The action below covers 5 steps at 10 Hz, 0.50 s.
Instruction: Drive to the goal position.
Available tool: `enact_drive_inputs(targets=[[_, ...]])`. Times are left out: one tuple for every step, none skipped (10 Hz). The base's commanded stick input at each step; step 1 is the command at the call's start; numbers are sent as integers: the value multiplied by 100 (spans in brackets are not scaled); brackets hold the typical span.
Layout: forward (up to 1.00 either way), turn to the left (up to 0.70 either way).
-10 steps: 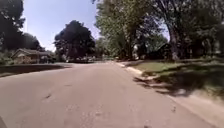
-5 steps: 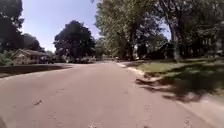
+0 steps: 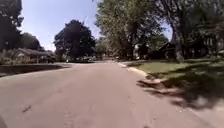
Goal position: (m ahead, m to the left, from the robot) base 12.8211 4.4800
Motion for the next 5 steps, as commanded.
enact_drive_inputs(targets=[[50, 0], [50, 0], [50, 0], [50, 0], [50, 0]])
